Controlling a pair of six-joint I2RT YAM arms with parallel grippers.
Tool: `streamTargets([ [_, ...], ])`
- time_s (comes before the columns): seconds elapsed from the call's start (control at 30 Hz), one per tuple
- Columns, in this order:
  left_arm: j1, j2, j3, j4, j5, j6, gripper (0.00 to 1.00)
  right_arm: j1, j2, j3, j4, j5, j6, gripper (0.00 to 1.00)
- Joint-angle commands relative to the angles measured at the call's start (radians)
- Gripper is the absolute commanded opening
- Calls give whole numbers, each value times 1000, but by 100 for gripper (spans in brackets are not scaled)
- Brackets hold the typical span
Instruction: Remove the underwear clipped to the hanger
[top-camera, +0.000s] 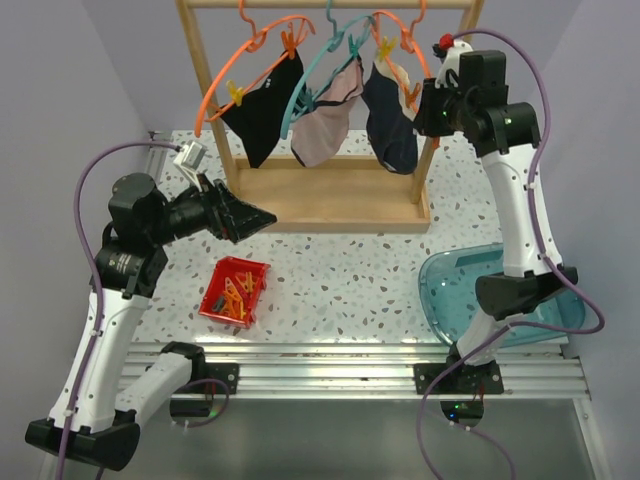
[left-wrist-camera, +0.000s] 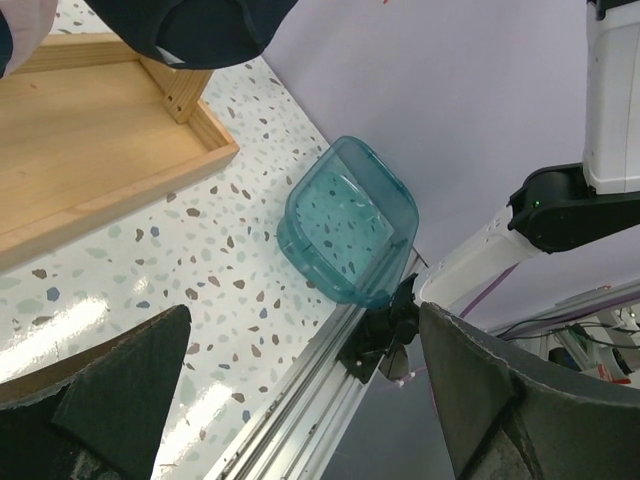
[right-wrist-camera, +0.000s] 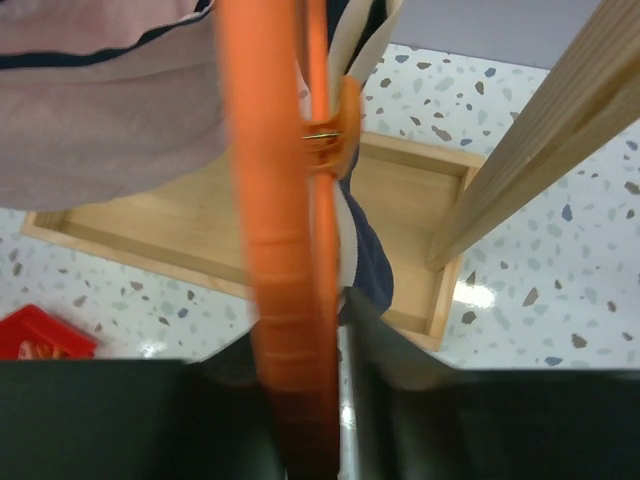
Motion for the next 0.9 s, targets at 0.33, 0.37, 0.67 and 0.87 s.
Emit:
streamTargets([
  [0.33,-5,-2,39,-36,-25,47,100,-10,-103,95,110,14,23,0],
  [0.37,-4,3,51,-37,-25,48,100,-9,-111,105,115,18,26,0],
  [0.67,-4,63,132,-42,-52,52,100,-7,-164,88,75,144,36,0],
  [0.87,-4,98,167,-33,-62,46,100,-6,-270,-45,45,158,36,0],
])
